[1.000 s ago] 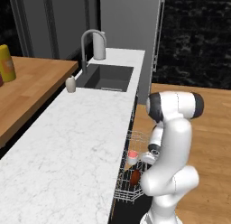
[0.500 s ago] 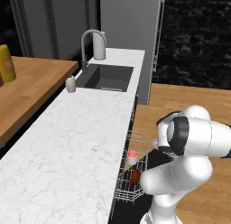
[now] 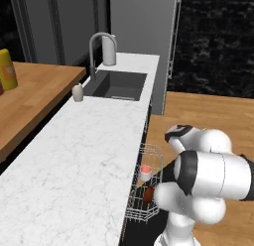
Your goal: Pick up the cup and bowl from the counter, place them in the dishwasher, and close the dishwasher door.
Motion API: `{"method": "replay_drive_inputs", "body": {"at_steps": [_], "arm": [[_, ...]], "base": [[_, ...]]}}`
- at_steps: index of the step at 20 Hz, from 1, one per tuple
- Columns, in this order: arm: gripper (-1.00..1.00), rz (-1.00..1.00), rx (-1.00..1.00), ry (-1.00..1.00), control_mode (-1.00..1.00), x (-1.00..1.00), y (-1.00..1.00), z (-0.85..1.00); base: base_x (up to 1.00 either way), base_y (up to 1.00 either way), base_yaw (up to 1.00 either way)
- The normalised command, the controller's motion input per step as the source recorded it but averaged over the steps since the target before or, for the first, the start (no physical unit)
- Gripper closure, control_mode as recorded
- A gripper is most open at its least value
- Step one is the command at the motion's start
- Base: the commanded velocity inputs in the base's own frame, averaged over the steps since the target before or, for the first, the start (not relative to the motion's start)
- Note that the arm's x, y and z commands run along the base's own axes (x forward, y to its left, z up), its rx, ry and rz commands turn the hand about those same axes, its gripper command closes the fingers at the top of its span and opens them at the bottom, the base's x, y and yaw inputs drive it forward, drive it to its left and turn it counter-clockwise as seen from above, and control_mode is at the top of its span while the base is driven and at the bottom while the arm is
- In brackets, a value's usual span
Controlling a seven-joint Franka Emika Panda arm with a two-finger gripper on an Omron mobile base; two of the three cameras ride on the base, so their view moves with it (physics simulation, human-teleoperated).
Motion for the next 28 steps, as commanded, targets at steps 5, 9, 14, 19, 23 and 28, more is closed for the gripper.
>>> {"method": "replay_drive_inputs", "body": {"at_steps": [5,9,14,19,23,28], "arm": [[-1.0,-0.21,0.44,0.24,-1.0,-0.75,-0.8,0.62],[-1.0,-0.14,0.52,0.21,-1.0,-0.7,-0.81,0.43],[-1.0,-0.03,0.49,0.13,-1.0,-0.72,-0.49,-0.38],[-1.0,0.0,0.29,-0.12,-1.0,-0.32,-0.45,-0.98],[-1.0,-0.01,0.31,-0.14,-1.0,-0.08,-0.24,-0.99],[-1.0,0.04,0.15,-0.05,-1.0,0.08,-0.05,-0.65]], "base": [[0.0,0.0,0.0],[0.0,0.0,0.0],[0.0,0.0,0.0],[0.0,0.0,0.0],[0.0,0.0,0.0],[0.0,0.0,0.0]]}}
